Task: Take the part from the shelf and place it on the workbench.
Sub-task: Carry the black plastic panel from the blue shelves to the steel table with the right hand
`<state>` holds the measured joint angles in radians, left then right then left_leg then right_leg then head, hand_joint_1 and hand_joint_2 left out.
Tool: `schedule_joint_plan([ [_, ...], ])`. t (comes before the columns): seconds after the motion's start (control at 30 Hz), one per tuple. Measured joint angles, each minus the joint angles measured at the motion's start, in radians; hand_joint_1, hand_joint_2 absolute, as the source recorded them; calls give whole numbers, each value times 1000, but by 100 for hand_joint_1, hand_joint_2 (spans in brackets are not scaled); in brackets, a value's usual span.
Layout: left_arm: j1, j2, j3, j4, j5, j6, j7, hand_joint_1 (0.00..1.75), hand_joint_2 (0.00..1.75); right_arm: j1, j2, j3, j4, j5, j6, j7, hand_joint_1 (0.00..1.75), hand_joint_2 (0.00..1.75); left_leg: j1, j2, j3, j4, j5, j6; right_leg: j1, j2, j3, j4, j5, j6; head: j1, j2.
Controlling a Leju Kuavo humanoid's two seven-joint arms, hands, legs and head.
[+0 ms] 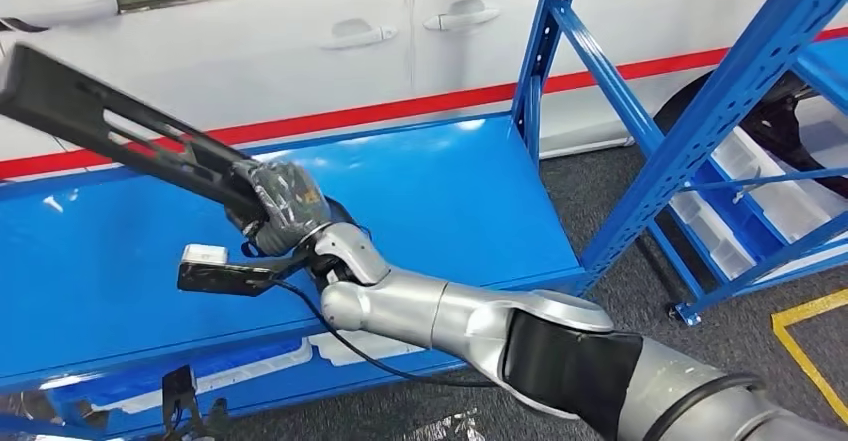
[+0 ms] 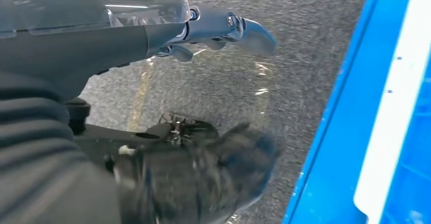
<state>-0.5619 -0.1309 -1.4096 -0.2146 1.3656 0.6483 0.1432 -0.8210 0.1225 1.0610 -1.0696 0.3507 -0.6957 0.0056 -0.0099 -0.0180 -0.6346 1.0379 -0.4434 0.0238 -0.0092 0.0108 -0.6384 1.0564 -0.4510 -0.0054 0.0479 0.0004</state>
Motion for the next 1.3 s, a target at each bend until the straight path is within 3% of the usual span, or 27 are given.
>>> schedule_joint_plan([
  [0.07, 2, 5, 0, 2, 0, 0, 3, 0, 175, 27, -30, -31, -93, -22, 0, -8, 175, 175, 1, 3, -9, 21, -18, -9, -4, -1, 3, -4, 4, -8, -1, 0],
  [0.1, 2, 8, 0, 3, 0, 0, 6, 0, 175, 42, -42, -44, -140, -53, 5, -26, 175, 175, 3, 5, -23, 56, -41, -15, -7, -2, 6, -7, 6, -12, -1, 0],
  [0.2, 4, 17, 0, 5, 6, 0, 9, 0, 175, 88, -71, -74, -275, -232, 56, -134, 175, 175, 11, 10, -96, 239, -135, -30, -8, -4, 7, -5, 8, -17, -2, 0],
  [0.23, 5, 20, 0, 5, 9, 0, 7, 0, 175, 103, -80, -80, -310, -294, 83, -168, 175, 175, 13, 11, -111, 278, -145, -32, -8, -4, 7, -3, 8, -17, -2, 0],
  [0.27, 6, 23, 0, 6, 12, -2, 5, 0, 175, 118, -89, -86, -346, -344, 109, -195, 175, 175, 14, 11, -109, 280, -136, -32, -8, -4, 6, -2, 8, -17, -2, 0],
  [0.3, 6, 25, 0, 6, 13, -6, 3, 0, 175, 133, -98, -91, -379, -378, 132, -215, 175, 175, 15, 11, -89, 244, -111, -31, -8, -3, 5, -1, 8, -17, -2, 0],
  [0.37, 3, 30, 0, 6, 12, -21, 9, 0, 175, 162, -113, -100, -454, -410, 171, -239, 175, 175, 14, 11, -15, 107, -49, -25, -7, -2, 3, 0, 9, -16, -2, 0],
  [0.43, -1, 34, 0, 6, 10, -40, 26, 0, 175, 179, -126, -109, -522, -431, 198, -258, 175, 175, 9, 9, 30, 16, -24, -19, -4, -1, -3, 0, 13, -8, -2, 0],
  [0.53, 0, 39, 0, 6, 2, -65, 56, 0, 175, 200, -140, -121, -589, -458, 225, -282, 175, 175, 6, 9, 28, -5, -13, -5, -5, -1, -10, -3, 22, 12, -1, 0],
  [0.6, 0, 41, 0, 6, 0, -83, 76, 0, 175, 213, -147, -126, -620, -473, 240, -293, 175, 175, 9, 12, 22, -18, 6, 10, -5, -2, -24, 34, -21, 19, 0, 0],
  [0.7, -2, 46, 0, 6, -2, -100, 96, 0, 175, 227, -154, -129, -655, -478, 253, -304, 175, 175, 7, 15, -3, -22, 29, 24, -2, -3, -73, 206, -148, 21, 3, 0],
  [0.73, -2, 47, 0, 6, -2, -103, 100, 0, 175, 231, -155, -130, -663, -477, 254, -307, 175, 175, 7, 15, -13, -20, 35, 24, -2, -3, -80, 251, -167, 22, 4, 0],
  [0.77, -2, 48, 0, 6, -3, -106, 102, 0, 175, 235, -156, -130, -669, -475, 255, -309, 175, 175, 6, 15, -25, -17, 42, 24, -2, -4, -73, 266, -165, 23, 3, 0],
  [0.8, -2, 50, 0, 6, -3, -110, 103, 0, 175, 237, -158, -131, -675, -473, 258, -311, 175, 175, 7, 15, -38, -13, 49, 23, -3, -4, -48, 244, -145, 23, 4, 0],
  [0.83, -3, 52, 0, 6, -2, -114, 103, 0, 175, 238, -158, -131, -680, -473, 261, -312, 175, 175, 7, 15, -50, -9, 57, 21, -4, -4, -8, 192, -118, 23, 4, 0],
  [0.9, -8, 55, 0, 6, 0, -119, 102, 0, 175, 237, -159, -133, -690, -480, 270, -313, 175, 175, 6, 13, -72, 1, 71, 13, -4, -3, 79, 62, -91, 21, 3, 0],
  [0.97, -13, 59, 0, 6, 1, -120, 100, 0, 175, 236, -159, -134, -698, -488, 276, -314, 175, 175, 3, 11, -82, 4, 87, 3, 0, 0, 111, 1, -92, 13, 4, 0],
  [1.03, -15, 63, 0, 6, 2, -121, 99, 0, 175, 235, -159, -135, -701, -492, 277, -315, 175, 175, 4, 10, -86, 0, 101, -7, 0, 0, 100, -2, -76, 0, 5, 0],
  [1.07, -15, 65, 0, 6, 2, -121, 99, 0, 175, 235, -159, -135, -702, -492, 277, -315, 175, 175, 6, 10, -93, 6, 90, -13, 0, -2, 93, -4, -67, -7, 4, 0],
  [1.13, -15, 68, 0, 6, 3, -122, 99, 0, 175, 234, -158, -136, -704, -492, 277, -316, 175, 175, 10, 11, -116, 66, 13, -25, -3, -6, 72, -8, -43, -23, 2, 0],
  [1.2, -16, 69, 0, 6, 3, -124, 99, 0, 175, 233, -158, -136, -705, -492, 278, -316, 175, 175, 13, 12, -143, 188, -85, -35, -1, -8, 44, -7, -20, -30, 1, 0],
  [1.23, -16, 70, 0, 6, 3, -125, 99, 0, 175, 234, -158, -136, -705, -492, 280, -316, 175, 175, 14, 12, -149, 245, -106, -37, 1, -9, 29, -6, -9, -31, 1, 0],
  [1.27, -16, 70, 0, 6, 3, -127, 99, 0, 175, 234, -158, -136, -705, -493, 284, -316, 175, 175, 14, 12, -144, 280, -103, -38, 2, -9, 12, -5, 2, -32, 1, 0],
  [1.3, -15, 70, 0, 6, 3, -130, 99, 0, 175, 234, -158, -136, -705, -494, 287, -317, 175, 175, 14, 12, -125, 285, -82, -36, 4, -10, -4, -4, 14, -31, 1, 0],
])
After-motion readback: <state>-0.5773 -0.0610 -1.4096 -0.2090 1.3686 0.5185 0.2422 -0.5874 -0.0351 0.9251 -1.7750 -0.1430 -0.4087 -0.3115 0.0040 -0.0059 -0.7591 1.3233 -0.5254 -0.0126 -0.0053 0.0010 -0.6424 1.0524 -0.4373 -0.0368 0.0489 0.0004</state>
